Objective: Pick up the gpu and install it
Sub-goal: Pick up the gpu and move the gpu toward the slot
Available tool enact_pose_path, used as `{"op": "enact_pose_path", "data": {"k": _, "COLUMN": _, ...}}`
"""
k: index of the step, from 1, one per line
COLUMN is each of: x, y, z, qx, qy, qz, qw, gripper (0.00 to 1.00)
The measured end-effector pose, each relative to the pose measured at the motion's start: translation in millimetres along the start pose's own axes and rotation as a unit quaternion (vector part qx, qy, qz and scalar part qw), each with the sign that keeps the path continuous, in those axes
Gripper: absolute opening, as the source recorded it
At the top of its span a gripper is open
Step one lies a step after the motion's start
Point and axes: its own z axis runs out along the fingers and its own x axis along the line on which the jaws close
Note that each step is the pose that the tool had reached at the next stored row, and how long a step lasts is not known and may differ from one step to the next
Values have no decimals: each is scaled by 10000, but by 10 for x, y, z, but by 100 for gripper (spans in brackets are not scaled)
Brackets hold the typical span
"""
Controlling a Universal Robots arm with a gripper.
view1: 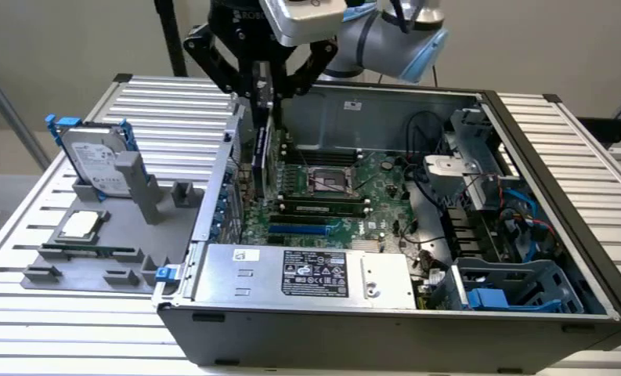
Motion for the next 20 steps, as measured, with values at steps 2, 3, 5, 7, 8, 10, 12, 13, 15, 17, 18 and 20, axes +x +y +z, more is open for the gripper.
{"op": "enact_pose_path", "data": {"k": 2, "x": -89, "y": 5, "z": 40, "qx": 9, "qy": 0, "qz": 0, "qw": 10000, "gripper": 0}}
{"op": "enact_pose_path", "data": {"k": 3, "x": -135, "y": 10, "z": 60, "qx": 13, "qy": 0, "qz": 0, "qw": 10000, "gripper": 0}}
{"op": "enact_pose_path", "data": {"k": 5, "x": -224, "y": 20, "z": 101, "qx": 19, "qy": -1, "qz": -1, "qw": 10000, "gripper": 0}}
{"op": "enact_pose_path", "data": {"k": 7, "x": -311, "y": 34, "z": 140, "qx": 24, "qy": 0, "qz": -1, "qw": 10000, "gripper": 0}}
{"op": "enact_pose_path", "data": {"k": 8, "x": -356, "y": 41, "z": 161, "qx": 25, "qy": -1, "qz": -1, "qw": 10000, "gripper": 0}}
{"op": "enact_pose_path", "data": {"k": 10, "x": -445, "y": 58, "z": 201, "qx": 28, "qy": -1, "qz": -1, "qw": 10000, "gripper": 0}}
{"op": "enact_pose_path", "data": {"k": 12, "x": -535, "y": 81, "z": 241, "qx": 30, "qy": -1, "qz": -1, "qw": 10000, "gripper": 0}}
{"op": "enact_pose_path", "data": {"k": 13, "x": -577, "y": 95, "z": 261, "qx": 30, "qy": -1, "qz": -1, "qw": 10000, "gripper": 0}}
{"op": "enact_pose_path", "data": {"k": 15, "x": -668, "y": 126, "z": 303, "qx": 31, "qy": -1, "qz": -1, "qw": 10000, "gripper": 0}}
{"op": "enact_pose_path", "data": {"k": 17, "x": -755, "y": 153, "z": 342, "qx": 30, "qy": -1, "qz": -1, "qw": 10000, "gripper": 0}}
{"op": "enact_pose_path", "data": {"k": 18, "x": -798, "y": 166, "z": 363, "qx": 30, "qy": -1, "qz": -1, "qw": 10000, "gripper": 0}}
{"op": "enact_pose_path", "data": {"k": 20, "x": -830, "y": 176, "z": 395, "qx": 29, "qy": 4, "qz": -1, "qw": 10000, "gripper": 0}}
